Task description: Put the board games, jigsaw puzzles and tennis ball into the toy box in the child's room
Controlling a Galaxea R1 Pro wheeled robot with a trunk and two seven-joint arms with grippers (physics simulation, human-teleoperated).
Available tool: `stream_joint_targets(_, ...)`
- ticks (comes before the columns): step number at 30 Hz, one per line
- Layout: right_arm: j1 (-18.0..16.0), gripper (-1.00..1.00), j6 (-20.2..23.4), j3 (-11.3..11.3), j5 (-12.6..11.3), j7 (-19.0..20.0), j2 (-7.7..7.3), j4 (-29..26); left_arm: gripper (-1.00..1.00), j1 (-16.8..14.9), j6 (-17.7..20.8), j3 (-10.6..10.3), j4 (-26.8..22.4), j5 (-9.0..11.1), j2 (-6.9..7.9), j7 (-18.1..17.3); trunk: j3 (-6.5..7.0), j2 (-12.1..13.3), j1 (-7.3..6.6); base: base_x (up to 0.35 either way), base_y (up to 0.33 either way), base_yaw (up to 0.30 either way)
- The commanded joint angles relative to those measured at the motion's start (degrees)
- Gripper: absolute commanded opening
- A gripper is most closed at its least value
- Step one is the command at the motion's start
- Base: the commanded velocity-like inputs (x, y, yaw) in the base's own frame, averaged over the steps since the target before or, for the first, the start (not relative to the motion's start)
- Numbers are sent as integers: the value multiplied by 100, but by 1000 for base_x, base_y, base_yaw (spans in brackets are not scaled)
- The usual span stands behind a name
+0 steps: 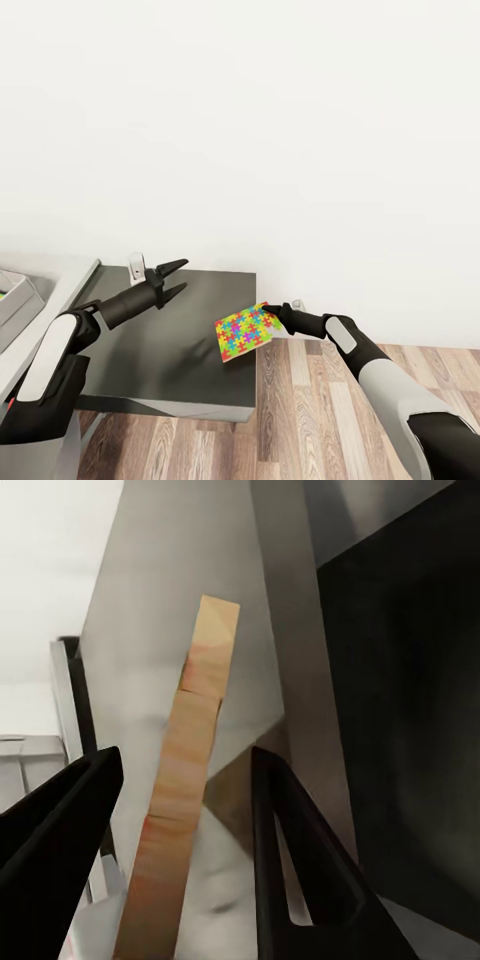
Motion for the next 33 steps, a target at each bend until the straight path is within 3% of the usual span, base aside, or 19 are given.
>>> stream_joint_targets(1,-4,-100,5,27,-9,17,-6,0,100,-4,20,5,-4,61,-1,57,-5,-4,1,0,0,0)
stream_joint_targets(9,77,-100,13,32,-5,25,-17,-348,100,28,7,-26,-4,10,0,-66,-5,-4,1,0,0,0)
stream_joint_targets(18,623,-100,23,29,22,12,-28,-1574,100,33,8,-36,-3,-10,0,-107,-5,-4,1,0,0,0)
stream_joint_targets(24,918,-100,24,27,38,-3,-64,-2276,100,32,11,-42,-3,-16,0,-120,103,237,-131,0,0,0)
stream_joint_targets(33,1007,-100,24,27,49,4,-174,-2543,100,31,17,-54,-3,-18,0,-229,264,598,-329,0,0,0)
